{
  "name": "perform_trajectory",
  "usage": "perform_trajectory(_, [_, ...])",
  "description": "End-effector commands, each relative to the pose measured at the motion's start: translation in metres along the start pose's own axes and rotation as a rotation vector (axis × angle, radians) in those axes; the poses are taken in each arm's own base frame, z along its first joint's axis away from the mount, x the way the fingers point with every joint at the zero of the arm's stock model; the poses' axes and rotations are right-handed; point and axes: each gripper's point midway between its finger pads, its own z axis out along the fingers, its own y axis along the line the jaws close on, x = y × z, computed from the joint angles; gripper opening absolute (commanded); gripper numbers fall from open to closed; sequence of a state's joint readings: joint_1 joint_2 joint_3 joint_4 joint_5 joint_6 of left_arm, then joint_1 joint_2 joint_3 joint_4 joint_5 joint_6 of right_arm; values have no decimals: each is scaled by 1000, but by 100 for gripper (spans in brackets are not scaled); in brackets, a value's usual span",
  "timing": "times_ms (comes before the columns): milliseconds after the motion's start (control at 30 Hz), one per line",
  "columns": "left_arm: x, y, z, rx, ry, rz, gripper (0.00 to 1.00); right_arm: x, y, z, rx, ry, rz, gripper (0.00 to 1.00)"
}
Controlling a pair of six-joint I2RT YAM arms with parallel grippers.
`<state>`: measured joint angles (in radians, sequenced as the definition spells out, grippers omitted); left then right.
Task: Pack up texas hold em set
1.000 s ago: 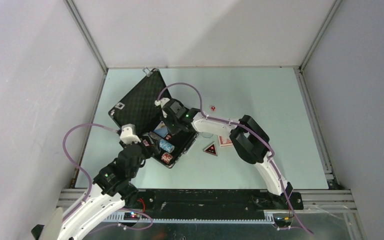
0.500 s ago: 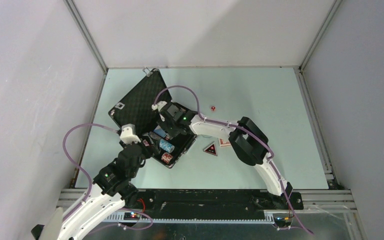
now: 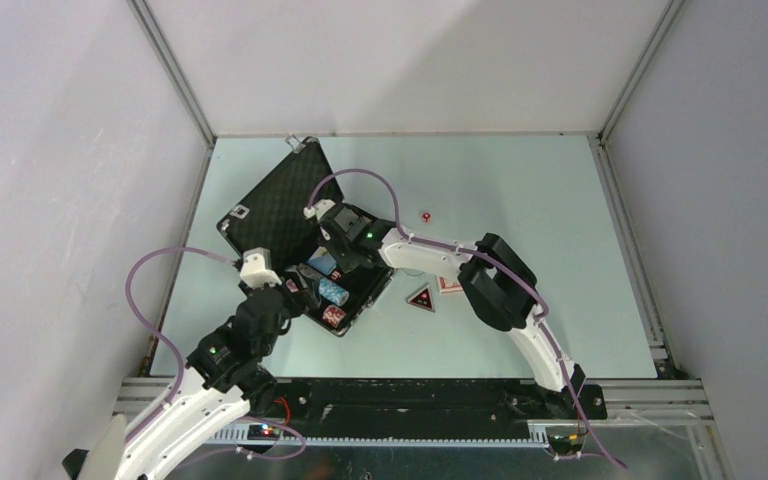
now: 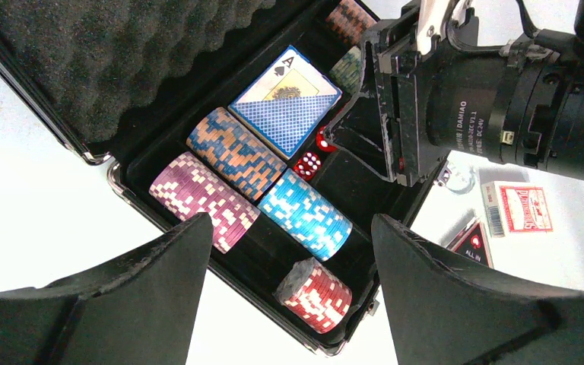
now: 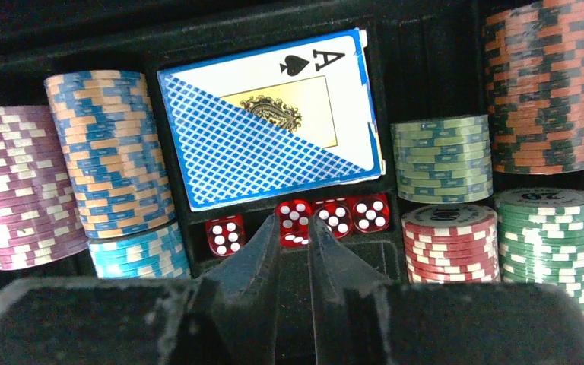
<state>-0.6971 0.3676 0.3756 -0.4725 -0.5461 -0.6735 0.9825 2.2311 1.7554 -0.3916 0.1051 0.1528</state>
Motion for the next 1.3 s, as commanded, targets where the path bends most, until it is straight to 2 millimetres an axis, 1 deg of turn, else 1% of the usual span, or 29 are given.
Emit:
perform_trajectory(0, [-8, -5, 2, 10, -29, -23, 83, -24, -1, -9, 10, -55, -5, 18])
perform_trajectory(133, [-8, -5, 2, 11, -27, -20, 83, -18, -2, -3, 24, -36, -7, 15])
perform_trajectory(233, [-8, -5, 2, 12, -28, -19, 83, -17, -4, -1, 36, -29, -11, 15])
perform_trajectory(367, [-9, -7, 3, 14, -28, -18, 83, -16, -4, -2, 34, -22, -20, 14])
perform_trajectory(500, [-9, -8, 4, 17, -27, -18, 83, -13, -1, -2, 21, -13, -38, 10])
perform_trajectory(667, [-9, -8, 4, 18, -26, -18, 83, -5, -1, -1, 20, 9, -46, 7])
perform_trajectory(767, [-8, -7, 4, 16, -24, -16, 83, 3, -2, 1, 22, 28, -39, 6])
perform_trajectory(933, [-7, -6, 3, 15, -25, -18, 83, 9, -3, 3, 28, 38, -27, 6])
perform_trajectory(1067, [-7, -6, 3, 15, -24, -19, 83, 6, -4, 1, 27, 31, -27, 5])
perform_trajectory(1200, [-7, -6, 3, 14, -24, -19, 83, 2, -4, -6, 27, 23, -24, 6])
perform_trajectory(1233, [-7, -6, 3, 13, -24, -19, 83, 1, -4, -7, 26, 20, -21, 7])
perform_trajectory(1267, [-7, -5, 3, 12, -24, -19, 83, 1, -4, -9, 27, 16, -17, 11])
